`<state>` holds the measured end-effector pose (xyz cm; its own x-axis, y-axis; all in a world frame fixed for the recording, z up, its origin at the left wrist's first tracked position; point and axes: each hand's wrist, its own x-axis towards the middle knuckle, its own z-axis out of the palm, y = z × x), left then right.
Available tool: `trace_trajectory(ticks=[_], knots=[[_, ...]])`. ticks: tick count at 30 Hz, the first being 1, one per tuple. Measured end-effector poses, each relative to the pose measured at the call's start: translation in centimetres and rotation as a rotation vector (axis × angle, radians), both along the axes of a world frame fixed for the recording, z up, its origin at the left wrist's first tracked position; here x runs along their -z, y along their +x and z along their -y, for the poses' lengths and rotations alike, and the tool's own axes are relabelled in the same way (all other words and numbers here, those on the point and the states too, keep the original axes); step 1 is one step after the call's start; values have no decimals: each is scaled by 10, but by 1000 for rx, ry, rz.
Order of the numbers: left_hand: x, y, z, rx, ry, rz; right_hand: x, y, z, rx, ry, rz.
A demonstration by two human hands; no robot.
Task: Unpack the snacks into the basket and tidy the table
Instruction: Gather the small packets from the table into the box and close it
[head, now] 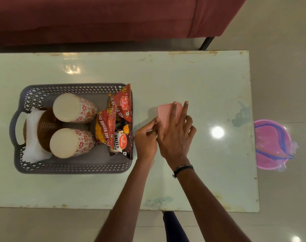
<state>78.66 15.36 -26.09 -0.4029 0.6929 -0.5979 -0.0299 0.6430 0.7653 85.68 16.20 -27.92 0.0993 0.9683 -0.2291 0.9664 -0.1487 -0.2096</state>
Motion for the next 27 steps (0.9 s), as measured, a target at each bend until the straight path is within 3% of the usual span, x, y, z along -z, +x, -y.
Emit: trace_trajectory(ticks=[10,18,27], knots=[[-2,0,-1,2,-4,19,8,-4,3,47,28,-51],[-4,3,-15,229,-3,-322,14,-4,4,8,6,7],[-9,5,-26,449,-53,-470,9,-1,0,-19,-47,18]])
